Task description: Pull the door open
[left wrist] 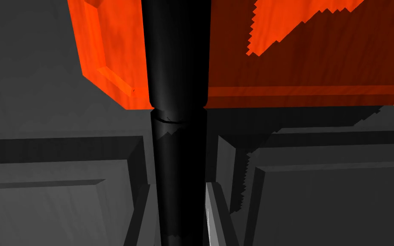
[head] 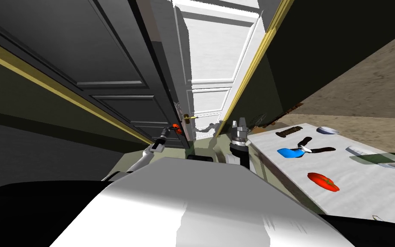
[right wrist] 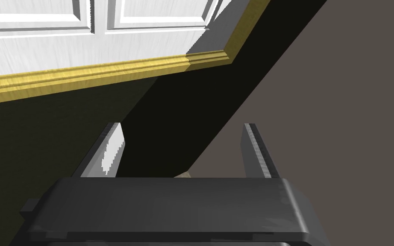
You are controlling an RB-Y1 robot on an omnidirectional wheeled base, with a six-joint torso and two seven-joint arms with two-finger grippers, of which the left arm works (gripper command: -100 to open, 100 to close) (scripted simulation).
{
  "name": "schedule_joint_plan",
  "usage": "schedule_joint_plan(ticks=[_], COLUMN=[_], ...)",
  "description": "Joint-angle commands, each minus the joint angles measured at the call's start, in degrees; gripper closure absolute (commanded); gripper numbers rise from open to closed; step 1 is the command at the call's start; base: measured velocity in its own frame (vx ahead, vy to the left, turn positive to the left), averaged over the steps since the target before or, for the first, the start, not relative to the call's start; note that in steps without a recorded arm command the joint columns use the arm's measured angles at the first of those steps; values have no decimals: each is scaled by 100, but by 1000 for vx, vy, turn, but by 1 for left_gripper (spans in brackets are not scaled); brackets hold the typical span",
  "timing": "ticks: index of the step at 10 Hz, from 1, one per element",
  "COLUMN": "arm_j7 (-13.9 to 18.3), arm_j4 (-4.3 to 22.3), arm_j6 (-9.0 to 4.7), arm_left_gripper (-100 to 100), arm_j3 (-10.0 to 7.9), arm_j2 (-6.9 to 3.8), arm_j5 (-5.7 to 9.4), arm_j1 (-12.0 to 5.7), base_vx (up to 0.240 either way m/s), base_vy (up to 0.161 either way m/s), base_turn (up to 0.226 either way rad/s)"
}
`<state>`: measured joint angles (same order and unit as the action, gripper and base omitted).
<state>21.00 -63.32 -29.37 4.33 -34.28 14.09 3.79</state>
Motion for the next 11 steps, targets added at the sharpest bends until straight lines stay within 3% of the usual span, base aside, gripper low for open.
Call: schedule_joint_plan(ticks=[1, 7, 8, 9, 11], arm_j7=[74, 419, 389, 473, 535], arm_j4=[-64, -309, -258, -251, -264], arm_j6=[-127, -639, -573, -745, -871], arm_left_gripper=[100, 100, 100, 100, 100], arm_j3=[100, 513, 411, 487, 539], arm_j2=[-63, -490, -503, -594, -666], arm_j5=[0, 34, 52, 43, 38], arm_j1=[71, 481, 444, 561, 638], base_vx=[-188, -193, -86, -154, -199], base_vy=[57, 80, 31, 37, 89], base_turn=[-131, -116, 7, -165, -157])
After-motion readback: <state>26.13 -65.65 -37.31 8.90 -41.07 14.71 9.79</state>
